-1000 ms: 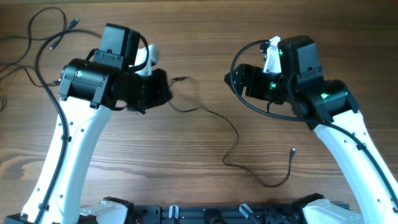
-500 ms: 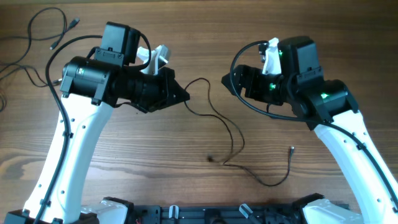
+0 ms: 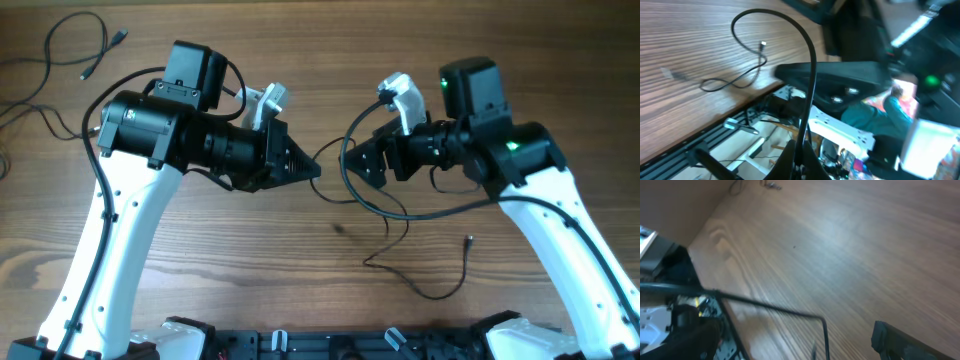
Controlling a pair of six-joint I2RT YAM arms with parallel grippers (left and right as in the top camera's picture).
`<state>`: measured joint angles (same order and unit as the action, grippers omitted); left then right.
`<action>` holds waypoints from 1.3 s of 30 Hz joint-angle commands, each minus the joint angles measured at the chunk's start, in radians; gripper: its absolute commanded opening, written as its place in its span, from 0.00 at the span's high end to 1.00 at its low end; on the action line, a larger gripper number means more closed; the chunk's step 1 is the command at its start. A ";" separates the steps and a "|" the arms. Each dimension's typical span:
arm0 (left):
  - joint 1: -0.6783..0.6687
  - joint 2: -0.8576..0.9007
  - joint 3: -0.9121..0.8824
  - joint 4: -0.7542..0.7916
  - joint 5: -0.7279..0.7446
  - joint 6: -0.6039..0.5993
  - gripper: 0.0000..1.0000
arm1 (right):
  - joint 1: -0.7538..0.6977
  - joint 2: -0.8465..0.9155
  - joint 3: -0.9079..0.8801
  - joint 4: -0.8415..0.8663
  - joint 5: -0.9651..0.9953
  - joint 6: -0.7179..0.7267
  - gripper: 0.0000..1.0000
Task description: Untangle cables
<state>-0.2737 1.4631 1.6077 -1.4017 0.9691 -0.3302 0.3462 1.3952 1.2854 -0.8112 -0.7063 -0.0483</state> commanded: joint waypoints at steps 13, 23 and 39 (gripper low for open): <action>0.109 0.009 0.016 0.002 0.229 0.032 0.96 | 0.032 0.116 0.017 -0.033 0.124 0.009 0.41; 0.124 0.009 0.016 0.002 0.299 0.031 0.96 | 0.062 0.120 0.008 -0.011 0.033 -0.003 0.54; 0.153 0.009 0.016 -0.080 -0.342 0.039 0.65 | -0.040 -0.138 0.046 0.042 0.057 0.210 0.96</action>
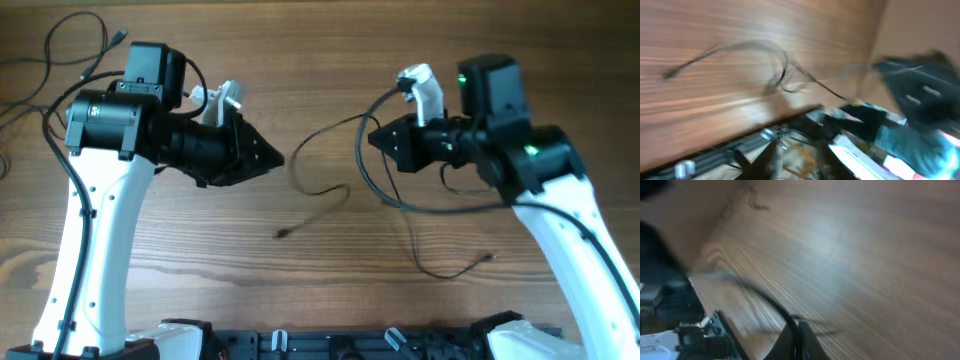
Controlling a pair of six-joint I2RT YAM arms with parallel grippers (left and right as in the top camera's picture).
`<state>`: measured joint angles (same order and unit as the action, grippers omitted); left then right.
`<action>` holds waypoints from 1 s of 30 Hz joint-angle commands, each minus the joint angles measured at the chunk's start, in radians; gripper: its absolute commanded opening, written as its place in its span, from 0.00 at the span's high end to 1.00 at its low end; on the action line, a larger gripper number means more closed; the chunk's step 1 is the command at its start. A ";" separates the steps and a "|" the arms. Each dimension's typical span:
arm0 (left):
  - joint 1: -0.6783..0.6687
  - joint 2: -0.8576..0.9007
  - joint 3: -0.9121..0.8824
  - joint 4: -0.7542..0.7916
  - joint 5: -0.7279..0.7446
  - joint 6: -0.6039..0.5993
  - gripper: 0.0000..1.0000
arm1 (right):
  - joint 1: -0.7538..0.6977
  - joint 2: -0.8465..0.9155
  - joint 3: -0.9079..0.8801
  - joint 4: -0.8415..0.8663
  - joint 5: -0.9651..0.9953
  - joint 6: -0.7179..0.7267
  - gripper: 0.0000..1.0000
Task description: Untangle cables
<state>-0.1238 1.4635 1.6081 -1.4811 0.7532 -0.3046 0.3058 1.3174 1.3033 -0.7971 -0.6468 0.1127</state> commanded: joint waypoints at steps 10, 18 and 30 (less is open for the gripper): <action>0.003 -0.018 0.029 0.211 0.241 -0.116 0.42 | 0.000 -0.089 0.028 0.082 -0.087 0.137 0.96; 0.003 -0.020 0.029 0.323 0.287 -0.784 0.29 | 0.089 -0.036 0.028 0.176 -0.051 0.282 0.96; 0.002 -0.020 0.029 0.351 0.339 -0.909 0.39 | 0.306 -0.010 0.028 0.346 0.108 0.418 0.96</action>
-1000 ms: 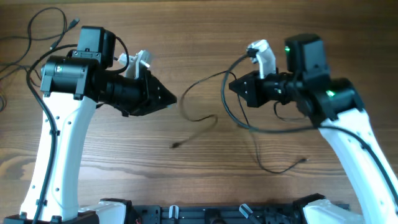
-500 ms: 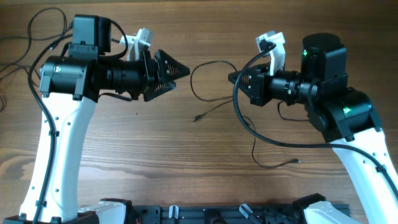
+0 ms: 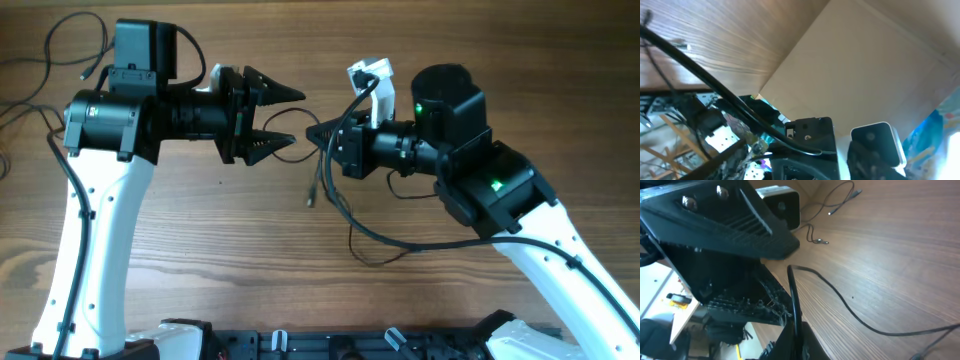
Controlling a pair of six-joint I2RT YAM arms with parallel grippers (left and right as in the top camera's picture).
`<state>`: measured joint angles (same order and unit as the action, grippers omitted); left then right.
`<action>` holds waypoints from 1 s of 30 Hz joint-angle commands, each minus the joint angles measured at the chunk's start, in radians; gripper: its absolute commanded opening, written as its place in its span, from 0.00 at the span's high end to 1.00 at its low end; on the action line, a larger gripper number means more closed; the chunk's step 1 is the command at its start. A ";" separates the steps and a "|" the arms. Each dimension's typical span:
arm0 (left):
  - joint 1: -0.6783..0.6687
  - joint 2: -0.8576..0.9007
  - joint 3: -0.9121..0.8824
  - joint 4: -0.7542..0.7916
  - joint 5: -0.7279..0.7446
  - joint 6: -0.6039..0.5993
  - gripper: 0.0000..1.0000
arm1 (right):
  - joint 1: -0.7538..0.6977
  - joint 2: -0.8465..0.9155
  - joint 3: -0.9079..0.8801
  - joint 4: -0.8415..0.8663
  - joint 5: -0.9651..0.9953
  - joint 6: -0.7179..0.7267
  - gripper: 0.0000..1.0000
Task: Untangle cables
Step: 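Carry the cable left with the left gripper and lay it down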
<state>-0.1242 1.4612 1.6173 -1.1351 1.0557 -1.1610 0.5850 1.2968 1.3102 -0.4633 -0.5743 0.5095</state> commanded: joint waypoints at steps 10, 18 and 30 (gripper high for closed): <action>0.002 -0.018 0.019 0.006 0.036 -0.053 0.62 | 0.071 0.040 0.021 0.070 0.043 0.041 0.96; 0.002 -0.018 0.019 0.006 0.036 -0.053 0.80 | 0.096 0.042 0.021 0.071 0.066 0.040 0.96; 0.002 -0.018 0.019 0.049 -0.099 0.009 0.96 | 0.074 0.036 0.021 -0.008 0.119 -0.024 0.28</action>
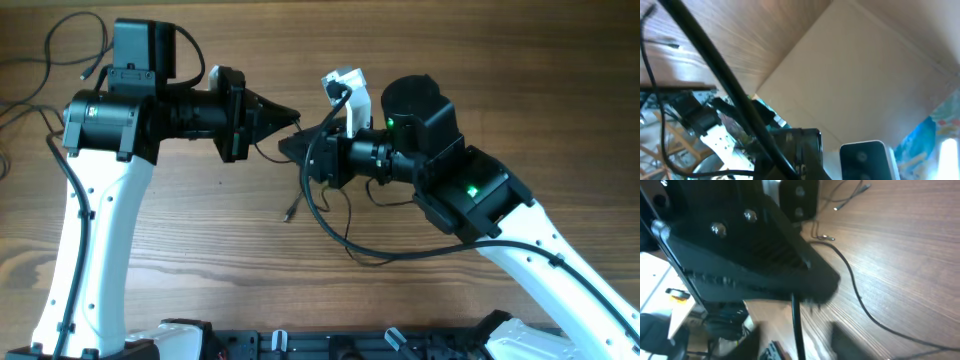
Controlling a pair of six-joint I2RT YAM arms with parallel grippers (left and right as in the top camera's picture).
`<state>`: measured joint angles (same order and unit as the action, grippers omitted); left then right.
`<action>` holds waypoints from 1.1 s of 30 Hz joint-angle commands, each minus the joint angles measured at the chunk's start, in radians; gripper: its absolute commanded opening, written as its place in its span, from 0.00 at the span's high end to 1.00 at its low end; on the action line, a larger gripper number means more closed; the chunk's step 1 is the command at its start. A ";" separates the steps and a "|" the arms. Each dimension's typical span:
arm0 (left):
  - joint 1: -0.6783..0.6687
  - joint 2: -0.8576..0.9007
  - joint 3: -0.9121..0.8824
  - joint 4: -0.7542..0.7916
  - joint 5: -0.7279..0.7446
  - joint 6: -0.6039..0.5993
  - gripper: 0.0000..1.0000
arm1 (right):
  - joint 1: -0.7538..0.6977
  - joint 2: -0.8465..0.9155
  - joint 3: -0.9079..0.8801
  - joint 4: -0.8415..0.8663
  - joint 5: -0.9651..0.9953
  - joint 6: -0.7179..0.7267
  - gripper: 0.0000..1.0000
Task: Untangle cables
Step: 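Carry the cable left with the left gripper and lay it down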
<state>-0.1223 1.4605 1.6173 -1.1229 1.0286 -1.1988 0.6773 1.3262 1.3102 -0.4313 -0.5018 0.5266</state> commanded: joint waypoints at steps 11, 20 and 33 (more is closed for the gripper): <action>0.005 -0.058 0.035 0.207 -0.532 0.260 0.96 | -0.404 -0.087 0.021 -0.408 0.102 -0.057 0.00; 0.142 -0.057 0.034 0.056 -1.294 0.239 0.96 | -0.460 -0.085 0.020 -0.505 0.114 -0.132 0.01; 0.705 0.082 0.034 -0.134 -1.354 -0.034 0.96 | -0.460 -0.085 0.018 -0.505 0.114 -0.134 0.00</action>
<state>0.4759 1.5074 1.6386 -1.2564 -0.2951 -1.1324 0.2180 1.2507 1.3125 -0.9367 -0.4019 0.4133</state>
